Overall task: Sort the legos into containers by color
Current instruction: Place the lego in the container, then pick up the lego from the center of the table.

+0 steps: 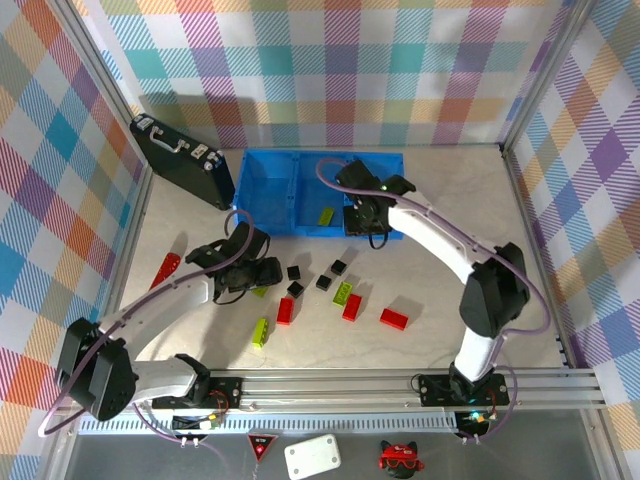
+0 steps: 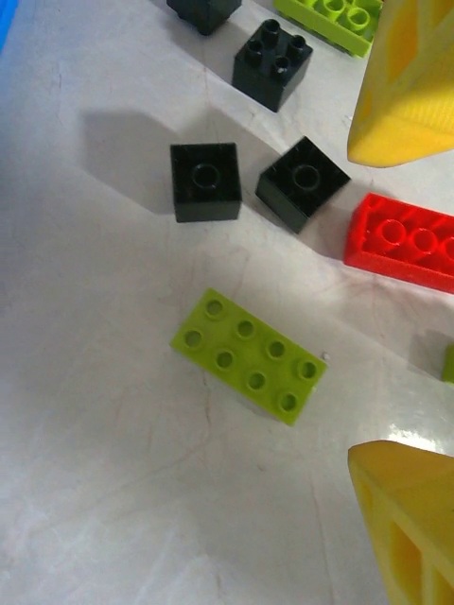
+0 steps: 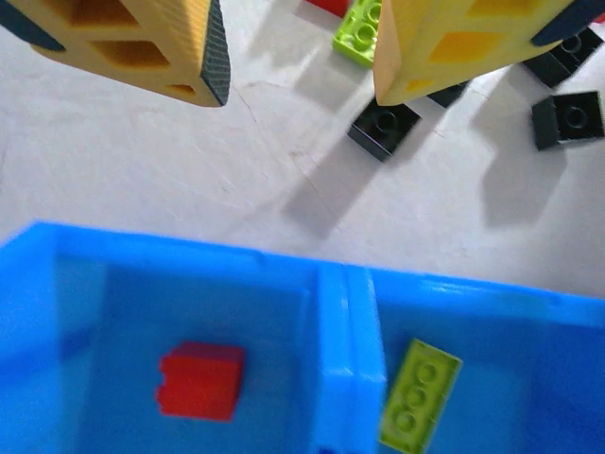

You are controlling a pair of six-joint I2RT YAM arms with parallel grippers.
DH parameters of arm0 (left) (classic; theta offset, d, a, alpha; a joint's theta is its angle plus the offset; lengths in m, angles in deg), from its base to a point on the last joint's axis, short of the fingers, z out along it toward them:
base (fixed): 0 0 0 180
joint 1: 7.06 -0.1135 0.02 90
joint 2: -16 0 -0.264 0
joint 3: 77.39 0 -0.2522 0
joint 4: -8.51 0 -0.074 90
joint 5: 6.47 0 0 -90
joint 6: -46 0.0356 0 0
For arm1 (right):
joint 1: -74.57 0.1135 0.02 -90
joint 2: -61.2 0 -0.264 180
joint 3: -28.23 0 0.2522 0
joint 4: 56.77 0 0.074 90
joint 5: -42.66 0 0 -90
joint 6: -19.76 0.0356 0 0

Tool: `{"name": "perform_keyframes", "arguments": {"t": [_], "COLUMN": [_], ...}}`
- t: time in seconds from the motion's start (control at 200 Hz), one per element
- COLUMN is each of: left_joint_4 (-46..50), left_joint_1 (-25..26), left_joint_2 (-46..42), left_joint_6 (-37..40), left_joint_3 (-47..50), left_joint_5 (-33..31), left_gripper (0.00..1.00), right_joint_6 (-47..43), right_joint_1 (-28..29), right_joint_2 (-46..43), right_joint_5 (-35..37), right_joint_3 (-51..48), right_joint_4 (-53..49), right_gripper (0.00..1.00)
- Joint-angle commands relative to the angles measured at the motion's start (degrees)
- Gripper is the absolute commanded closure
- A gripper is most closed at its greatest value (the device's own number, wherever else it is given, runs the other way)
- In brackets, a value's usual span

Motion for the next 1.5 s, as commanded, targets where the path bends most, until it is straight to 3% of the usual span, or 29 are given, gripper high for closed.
{"name": "perform_keyframes", "arguments": {"t": [0.0,0.205,0.71,1.23,1.495], "left_joint_4": [-1.46,-1.15,-3.04,-4.86,-4.89], "left_joint_1": [1.29,3.93,7.12,7.41,7.41], "left_joint_2": [3.36,12.24,27.84,33.25,33.48], "left_joint_6": [0.75,-0.96,-4.36,-5.92,-5.70], "left_joint_3": [-3.70,-10.28,-19.18,-17.13,-16.95], "left_joint_5": [-1.82,-4.02,-5.55,-4.74,-4.47], "left_gripper": [0.25,0.29,0.39,0.47,0.57], "right_joint_6": [2.51,4.05,6.15,6.56,6.44], "right_joint_1": [-0.48,-1.14,-3.41,-3.92,-3.98], "right_joint_2": [-5.87,-12.74,-23.20,-24.75,-24.67], "right_joint_5": [2.46,7.31,9.83,9.07,8.21], "right_joint_3": [-5.20,-12.89,-21.51,-23.75,-23.40], "right_joint_4": [1.09,-0.30,-2.41,-2.35,-2.45], "right_gripper": [0.54,0.54,0.52,0.51,0.50]}}
